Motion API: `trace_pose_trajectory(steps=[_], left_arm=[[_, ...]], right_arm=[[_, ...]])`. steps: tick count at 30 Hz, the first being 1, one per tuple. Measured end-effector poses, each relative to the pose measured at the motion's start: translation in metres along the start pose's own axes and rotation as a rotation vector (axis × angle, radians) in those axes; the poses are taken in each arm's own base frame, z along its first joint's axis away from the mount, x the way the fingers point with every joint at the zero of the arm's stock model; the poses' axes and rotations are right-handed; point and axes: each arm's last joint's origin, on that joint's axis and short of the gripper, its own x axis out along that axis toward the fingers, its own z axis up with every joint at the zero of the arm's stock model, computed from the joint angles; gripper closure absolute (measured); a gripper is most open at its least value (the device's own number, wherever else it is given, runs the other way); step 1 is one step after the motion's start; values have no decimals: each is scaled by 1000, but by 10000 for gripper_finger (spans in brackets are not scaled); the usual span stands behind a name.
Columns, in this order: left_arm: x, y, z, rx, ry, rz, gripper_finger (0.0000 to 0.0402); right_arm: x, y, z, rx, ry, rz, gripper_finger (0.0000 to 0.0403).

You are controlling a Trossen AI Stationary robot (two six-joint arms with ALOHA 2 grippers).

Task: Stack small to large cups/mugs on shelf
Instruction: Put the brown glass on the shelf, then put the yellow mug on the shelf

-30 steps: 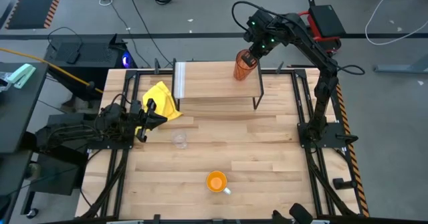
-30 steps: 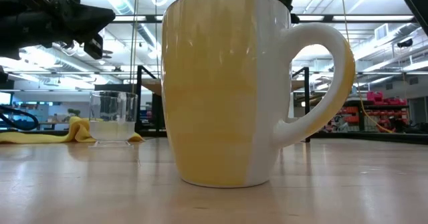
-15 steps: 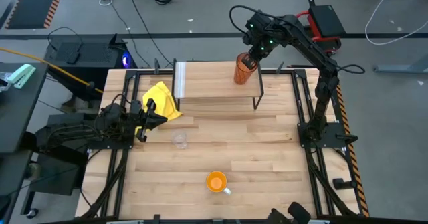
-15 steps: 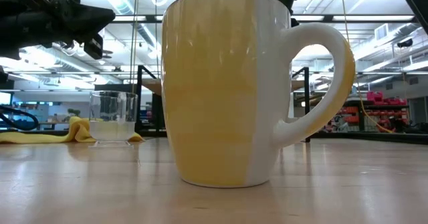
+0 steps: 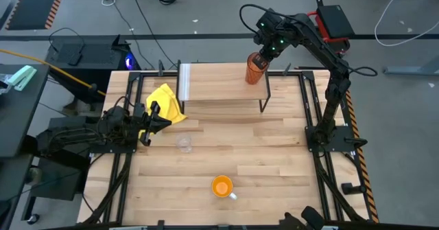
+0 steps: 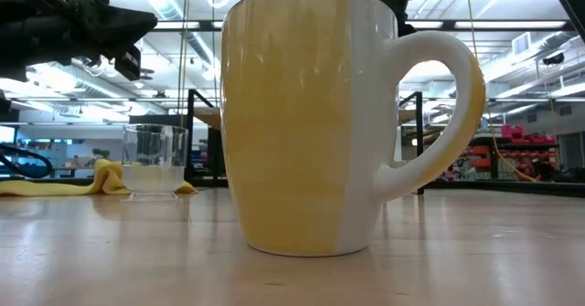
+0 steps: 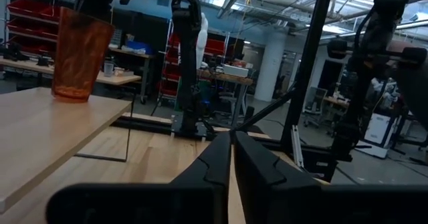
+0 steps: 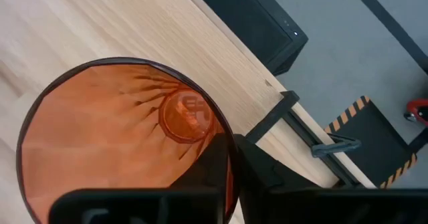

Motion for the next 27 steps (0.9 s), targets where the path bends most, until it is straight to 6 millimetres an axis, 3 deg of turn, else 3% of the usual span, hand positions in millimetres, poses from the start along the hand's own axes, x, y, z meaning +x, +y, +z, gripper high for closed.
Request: trace_pose_trajectory(steps=[11, 27], left_arm=[[0, 0, 0, 3, 0, 0, 369], [0, 0, 0, 3, -1, 0, 366]], right_arm=[[-1, 0, 0, 19, -9, 5, 325], [-5, -2, -1, 3, -25, -72, 299]])
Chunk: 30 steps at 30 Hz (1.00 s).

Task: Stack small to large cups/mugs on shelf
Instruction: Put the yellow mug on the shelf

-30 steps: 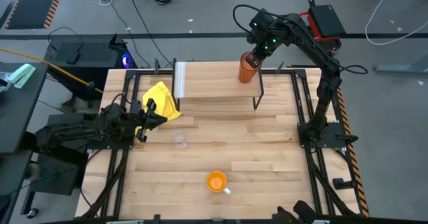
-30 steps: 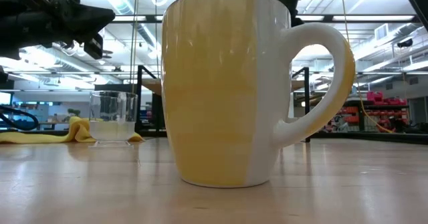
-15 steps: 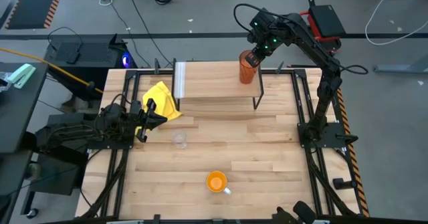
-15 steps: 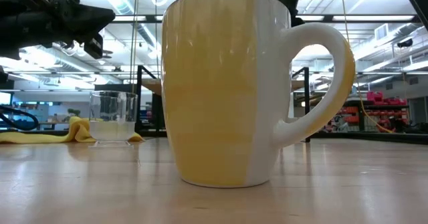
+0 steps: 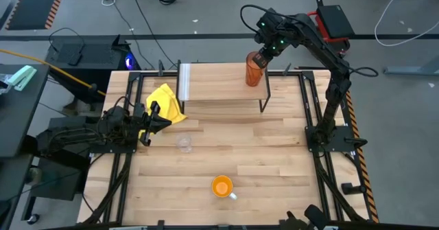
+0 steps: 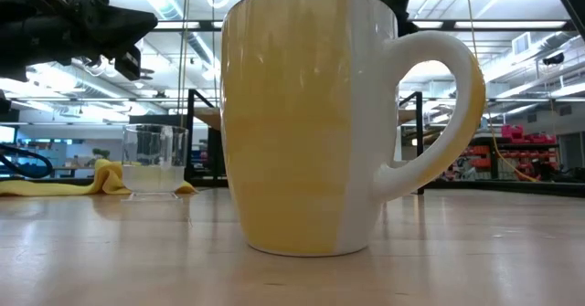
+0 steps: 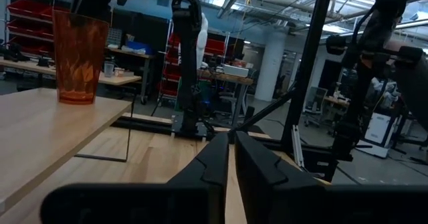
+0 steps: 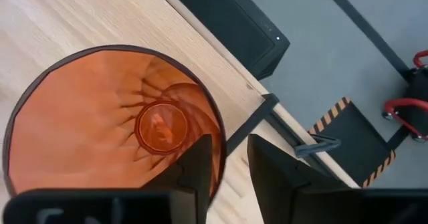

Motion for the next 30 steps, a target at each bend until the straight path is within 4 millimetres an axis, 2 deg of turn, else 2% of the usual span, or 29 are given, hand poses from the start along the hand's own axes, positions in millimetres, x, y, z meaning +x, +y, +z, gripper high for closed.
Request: trace_pose_trajectory(steps=[6, 14, 18, 23, 27, 30], left_arm=[[0, 0, 0, 0, 0, 0, 372], [0, 0, 0, 0, 0, 0, 373], [0, 0, 0, 0, 0, 0, 367], [0, 0, 0, 0, 0, 0, 368], [0, 0, 0, -1, 0, 0, 373], [0, 0, 0, -15, 0, 0, 376]], right_arm=[[-21, -4, -10, 5, -56, -48, 295], [-76, -13, -42, 51, -202, -51, 295], [-111, -16, -69, 126, -304, -29, 296], [-148, -9, -110, 188, -409, 56, 296], [-155, -1, -148, 166, -419, 115, 296], [-146, 3, -182, 191, -383, 148, 296]])
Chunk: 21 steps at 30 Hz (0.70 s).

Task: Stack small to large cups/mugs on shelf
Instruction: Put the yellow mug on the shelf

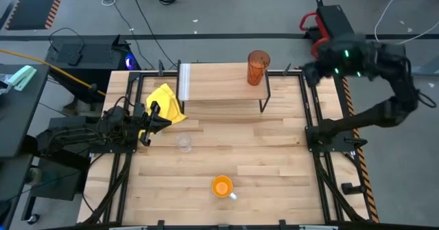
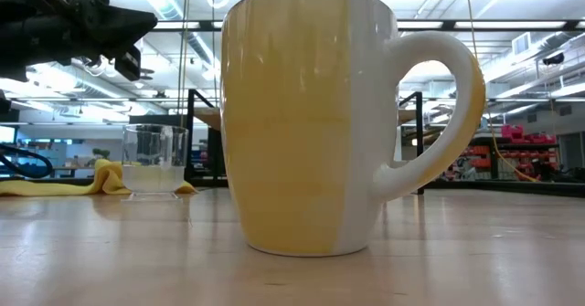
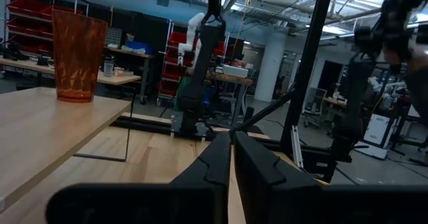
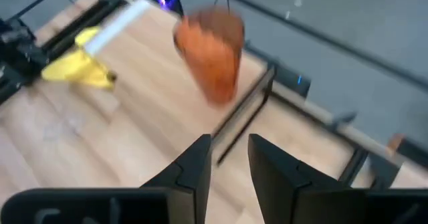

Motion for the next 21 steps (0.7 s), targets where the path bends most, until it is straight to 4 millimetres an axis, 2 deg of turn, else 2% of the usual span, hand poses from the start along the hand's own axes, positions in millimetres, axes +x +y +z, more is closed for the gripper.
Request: trace_pose_trajectory(steps=[4, 10, 15, 21], left_arm=[[0, 0, 0, -37, 0, 0, 373], [0, 0, -2, -62, 16, 5, 366], [0, 1, -2, -65, 19, 6, 370], [0, 1, -2, -70, 22, 7, 376]], right_arm=[[12, -10, -53, 84, 106, 38, 296], [57, -13, -120, 119, 172, 170, 296], [97, 15, -152, 22, 113, 421, 296], [130, 55, -190, -105, 62, 617, 296]])
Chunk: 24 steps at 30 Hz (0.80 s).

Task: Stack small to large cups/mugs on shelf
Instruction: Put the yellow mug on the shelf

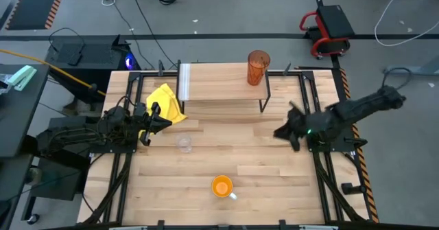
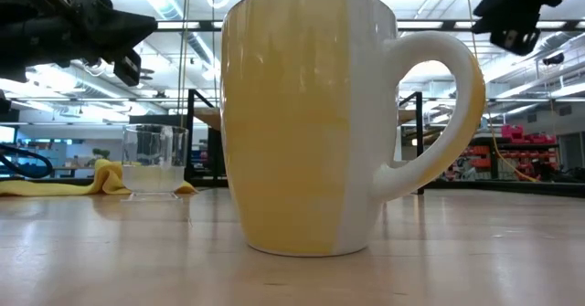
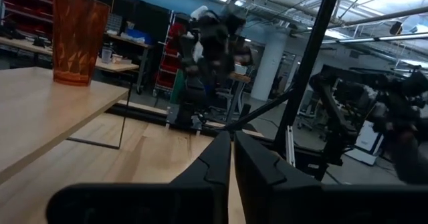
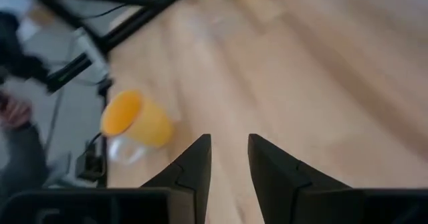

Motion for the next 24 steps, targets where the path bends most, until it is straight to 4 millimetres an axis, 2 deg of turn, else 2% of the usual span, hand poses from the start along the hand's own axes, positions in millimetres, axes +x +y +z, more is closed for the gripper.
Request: trace_pose_trajectory(steps=[10, 16, 24], left_arm=[[0, 0, -1, 3, 8, 4, 366], [0, 0, -1, -15, 12, 4, 373], [1, -2, -6, -63, 64, -16, 373]], right_arm=[[60, 43, -70, -208, -18, 321, 296], [93, 65, -101, -330, 50, 306, 296], [127, 75, -127, -354, -34, 288, 296]])
